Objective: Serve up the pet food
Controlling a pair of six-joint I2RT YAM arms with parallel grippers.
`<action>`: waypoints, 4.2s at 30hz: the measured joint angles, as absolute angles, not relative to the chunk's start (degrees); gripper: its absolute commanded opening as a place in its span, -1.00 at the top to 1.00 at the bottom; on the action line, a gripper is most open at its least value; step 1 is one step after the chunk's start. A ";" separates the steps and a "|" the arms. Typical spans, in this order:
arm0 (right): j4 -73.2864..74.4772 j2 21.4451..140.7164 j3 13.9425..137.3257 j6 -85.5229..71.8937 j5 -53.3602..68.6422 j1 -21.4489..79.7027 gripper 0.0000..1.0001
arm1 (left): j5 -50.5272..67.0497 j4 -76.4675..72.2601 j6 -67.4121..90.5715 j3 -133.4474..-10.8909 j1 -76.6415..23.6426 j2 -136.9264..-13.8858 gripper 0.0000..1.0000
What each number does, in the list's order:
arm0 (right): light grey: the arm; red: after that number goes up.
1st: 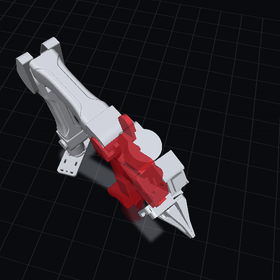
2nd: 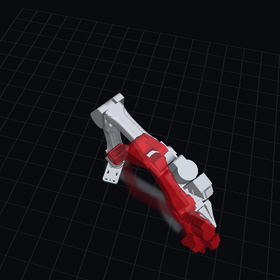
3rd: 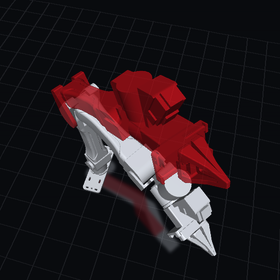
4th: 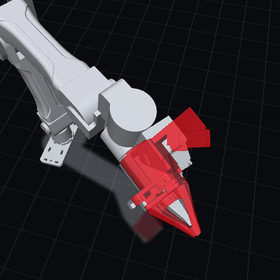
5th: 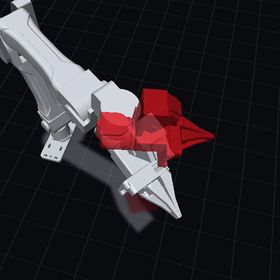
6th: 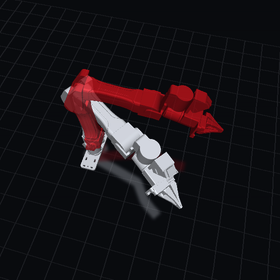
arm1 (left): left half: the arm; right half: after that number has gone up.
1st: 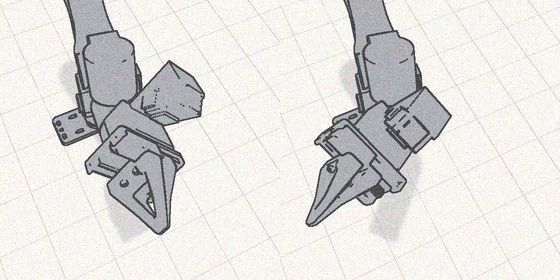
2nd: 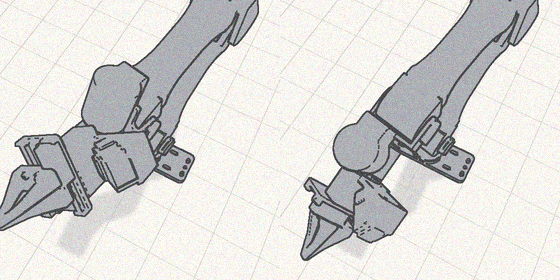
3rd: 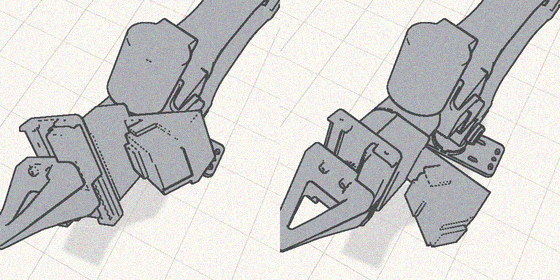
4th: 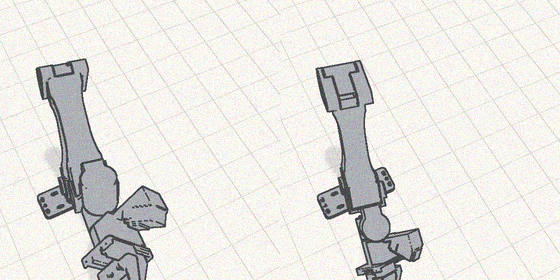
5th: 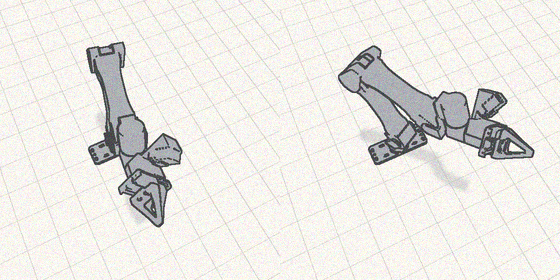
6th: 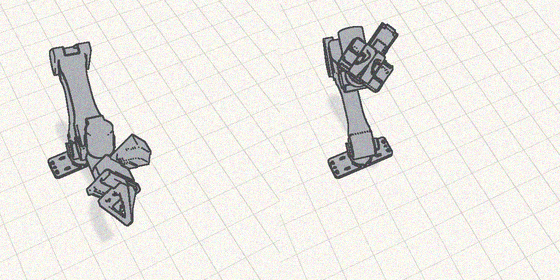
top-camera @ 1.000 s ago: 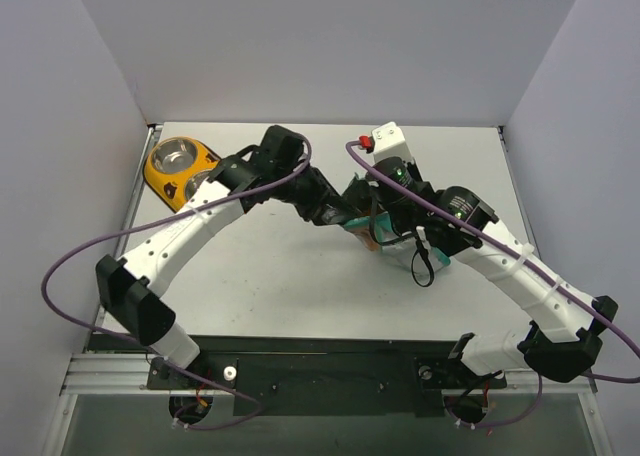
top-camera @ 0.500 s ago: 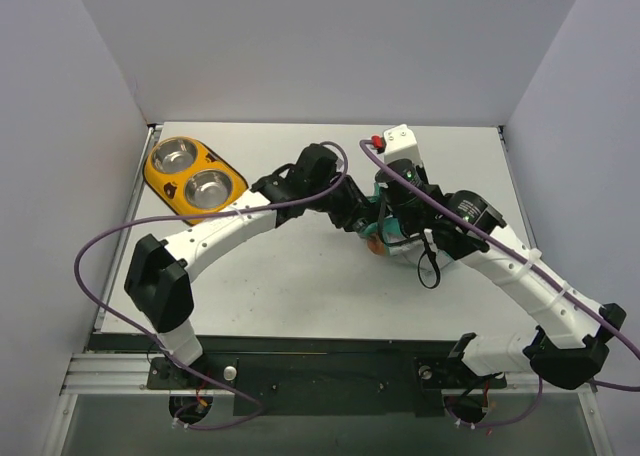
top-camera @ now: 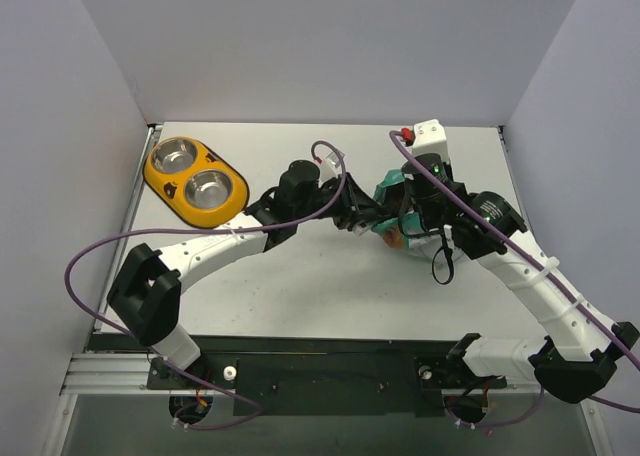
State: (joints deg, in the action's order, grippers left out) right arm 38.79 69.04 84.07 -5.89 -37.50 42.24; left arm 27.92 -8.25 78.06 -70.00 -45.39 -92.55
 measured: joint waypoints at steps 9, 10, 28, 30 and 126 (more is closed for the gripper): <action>39.18 69.06 85.01 -4.21 -38.37 40.49 1.00 | 29.17 -12.75 80.60 -67.75 -45.25 -90.72 1.00; 39.24 69.06 85.08 -4.19 -38.44 40.27 1.00 | 29.26 -13.23 80.90 -67.31 -45.25 -90.39 1.00; 39.64 68.34 85.14 -4.25 -35.97 37.15 1.00 | 30.52 -12.88 86.39 -61.84 -44.53 -82.54 1.00; 39.51 68.34 85.14 -4.12 -36.27 37.04 1.00 | 30.94 -13.41 85.95 -61.91 -44.47 -81.97 1.00; 47.86 68.64 89.60 -15.05 -38.19 32.36 1.00 | 48.12 -30.44 83.85 -42.81 6.63 -74.17 1.00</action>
